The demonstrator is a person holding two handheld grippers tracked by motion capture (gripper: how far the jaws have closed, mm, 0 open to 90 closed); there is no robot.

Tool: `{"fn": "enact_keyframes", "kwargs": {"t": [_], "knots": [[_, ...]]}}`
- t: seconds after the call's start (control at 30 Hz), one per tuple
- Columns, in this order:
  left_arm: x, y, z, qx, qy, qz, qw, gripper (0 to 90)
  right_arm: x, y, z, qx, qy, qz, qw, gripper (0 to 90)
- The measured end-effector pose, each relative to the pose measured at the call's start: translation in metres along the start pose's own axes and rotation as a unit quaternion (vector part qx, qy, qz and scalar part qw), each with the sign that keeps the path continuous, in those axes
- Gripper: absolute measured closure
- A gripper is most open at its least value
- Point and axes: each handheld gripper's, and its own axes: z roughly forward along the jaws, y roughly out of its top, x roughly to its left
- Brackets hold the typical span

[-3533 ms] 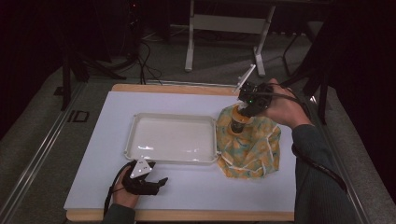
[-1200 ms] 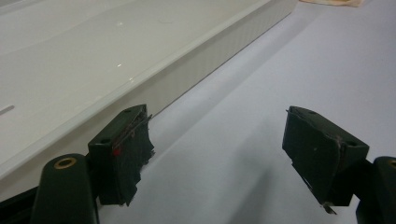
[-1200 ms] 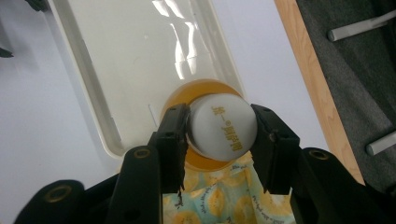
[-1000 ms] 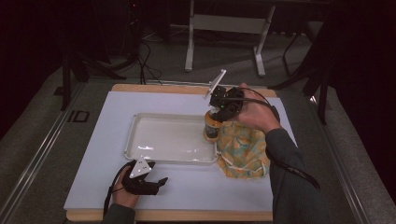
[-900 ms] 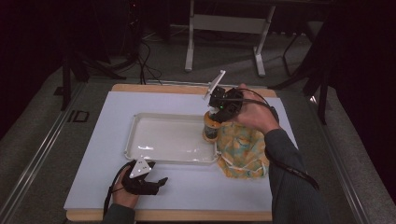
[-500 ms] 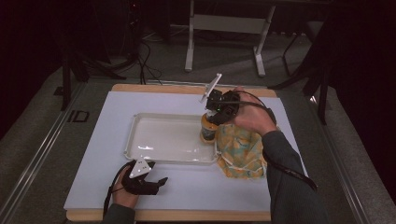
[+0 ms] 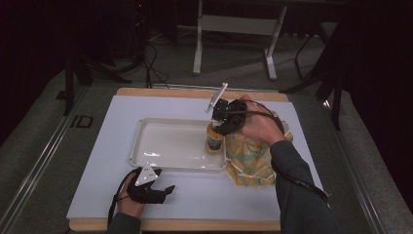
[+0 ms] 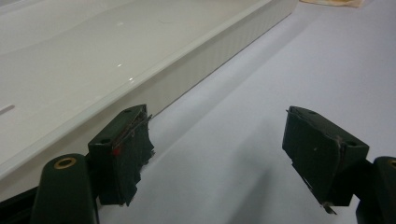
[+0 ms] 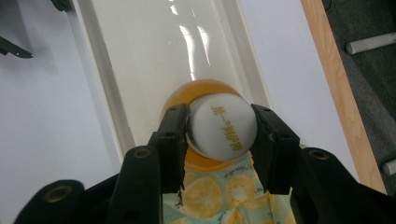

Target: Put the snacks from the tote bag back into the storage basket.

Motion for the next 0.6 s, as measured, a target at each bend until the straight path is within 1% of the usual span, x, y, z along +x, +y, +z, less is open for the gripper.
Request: {"fn": "enact_keyframes", "kwargs": {"t": [0.2,0.33,0.6], "knots": [[0.000,0.000,0.000,0.000,-0.001,0.000,1.0000,23.5,0.003,-0.002,0.005,0.000,0.001,0.000,1.0000,58.6],[0.000,0.000,0.000,0.001,-0.001,-0.001,1.0000,23.5,0.005,-0.005,0.009,0.007,-0.001,0.000,1.0000,58.6],[0.000,0.000,0.000,0.001,0.003,-0.002,1.0000,23.4,0.008,-0.010,0.012,0.005,0.002,0.001,1.0000,58.6]]}}
